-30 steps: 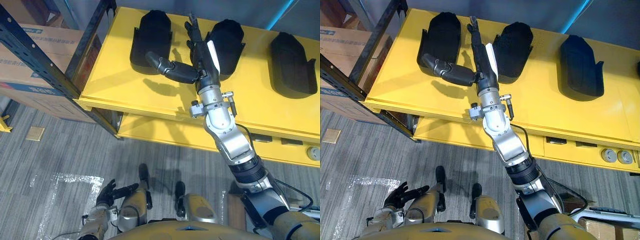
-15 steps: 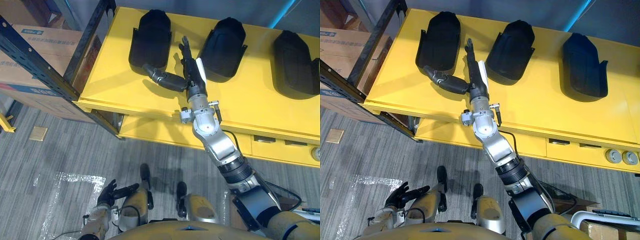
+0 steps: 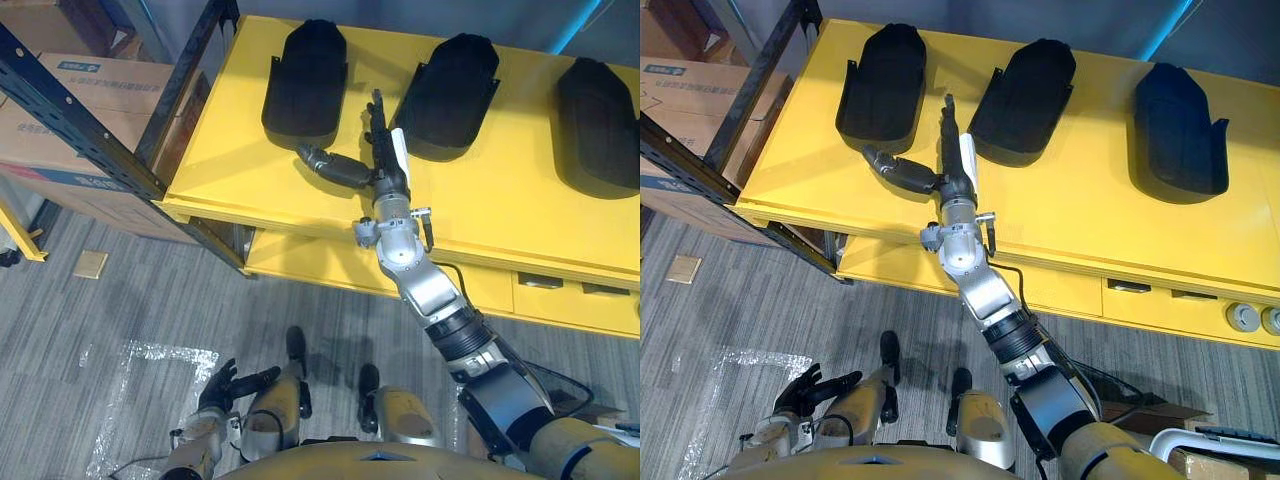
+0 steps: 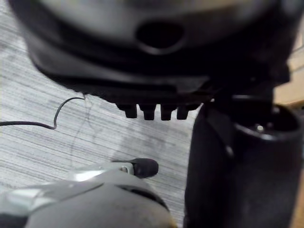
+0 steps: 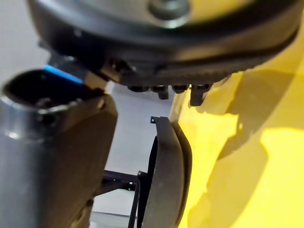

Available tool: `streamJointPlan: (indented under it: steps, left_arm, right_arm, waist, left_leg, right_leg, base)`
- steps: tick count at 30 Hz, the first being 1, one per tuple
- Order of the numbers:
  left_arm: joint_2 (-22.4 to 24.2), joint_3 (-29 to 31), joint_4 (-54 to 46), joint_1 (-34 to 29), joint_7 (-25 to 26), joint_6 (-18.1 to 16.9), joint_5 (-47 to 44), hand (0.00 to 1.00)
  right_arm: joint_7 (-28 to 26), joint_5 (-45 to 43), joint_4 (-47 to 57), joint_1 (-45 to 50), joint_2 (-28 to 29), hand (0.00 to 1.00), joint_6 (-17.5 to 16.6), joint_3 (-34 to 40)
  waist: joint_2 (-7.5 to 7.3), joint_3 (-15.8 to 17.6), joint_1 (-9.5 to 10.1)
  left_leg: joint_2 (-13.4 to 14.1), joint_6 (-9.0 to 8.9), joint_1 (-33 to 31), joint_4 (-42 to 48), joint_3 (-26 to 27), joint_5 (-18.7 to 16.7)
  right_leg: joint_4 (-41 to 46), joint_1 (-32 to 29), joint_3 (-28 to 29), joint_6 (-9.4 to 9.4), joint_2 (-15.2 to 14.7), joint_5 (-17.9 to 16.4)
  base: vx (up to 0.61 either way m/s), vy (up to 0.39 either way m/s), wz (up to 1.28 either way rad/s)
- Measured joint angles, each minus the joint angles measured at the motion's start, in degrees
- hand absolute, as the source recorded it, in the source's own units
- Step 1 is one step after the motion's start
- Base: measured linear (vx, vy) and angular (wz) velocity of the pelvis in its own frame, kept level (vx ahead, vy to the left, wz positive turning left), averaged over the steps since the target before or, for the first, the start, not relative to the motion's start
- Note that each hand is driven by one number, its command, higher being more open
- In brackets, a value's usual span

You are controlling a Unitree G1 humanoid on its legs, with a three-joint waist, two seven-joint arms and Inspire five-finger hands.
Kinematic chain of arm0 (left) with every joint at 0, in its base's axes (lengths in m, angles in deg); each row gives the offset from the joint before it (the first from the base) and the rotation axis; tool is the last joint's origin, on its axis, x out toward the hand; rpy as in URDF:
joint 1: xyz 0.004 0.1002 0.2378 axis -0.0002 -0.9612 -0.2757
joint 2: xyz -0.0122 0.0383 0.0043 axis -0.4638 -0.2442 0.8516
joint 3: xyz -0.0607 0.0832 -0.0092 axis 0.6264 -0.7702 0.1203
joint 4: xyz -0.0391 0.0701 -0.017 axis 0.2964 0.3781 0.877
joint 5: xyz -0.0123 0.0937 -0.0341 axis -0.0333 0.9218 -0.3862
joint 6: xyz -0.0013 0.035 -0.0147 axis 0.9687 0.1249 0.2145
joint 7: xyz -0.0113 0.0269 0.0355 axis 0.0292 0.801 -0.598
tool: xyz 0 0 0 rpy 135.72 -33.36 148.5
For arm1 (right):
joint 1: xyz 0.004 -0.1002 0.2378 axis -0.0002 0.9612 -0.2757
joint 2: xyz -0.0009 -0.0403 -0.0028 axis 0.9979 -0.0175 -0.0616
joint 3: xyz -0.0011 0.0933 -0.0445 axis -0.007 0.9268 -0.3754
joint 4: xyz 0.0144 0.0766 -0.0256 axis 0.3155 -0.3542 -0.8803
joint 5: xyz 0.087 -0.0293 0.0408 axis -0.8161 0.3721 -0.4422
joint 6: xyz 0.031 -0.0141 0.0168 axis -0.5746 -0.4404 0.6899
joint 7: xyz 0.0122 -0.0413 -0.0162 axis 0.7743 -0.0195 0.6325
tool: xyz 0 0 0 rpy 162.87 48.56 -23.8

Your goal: Walk over and take three plastic housings, then place them on the shelf

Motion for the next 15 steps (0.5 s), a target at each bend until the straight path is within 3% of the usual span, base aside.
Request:
streamJointPlan:
  steps: [15]
  left_arm:
    - [0.2,-0.6,0.0,0.0,0.0,-0.3,-0.6,1.00]
  right_arm:
    - [5.1,2.1,-2.3,-1.0,1.5,1.00,-0.1,1.2]
  waist:
    - [0.79,0.3,0.09]
  left_leg:
    - [0.0,-0.07,-0.1,0.0,-0.3,0.0]
  right_leg:
    - [0.3,-0.1,-0.3,0.03,0.0,-0.4]
  base:
    - [0.00,-0.001,0.00]
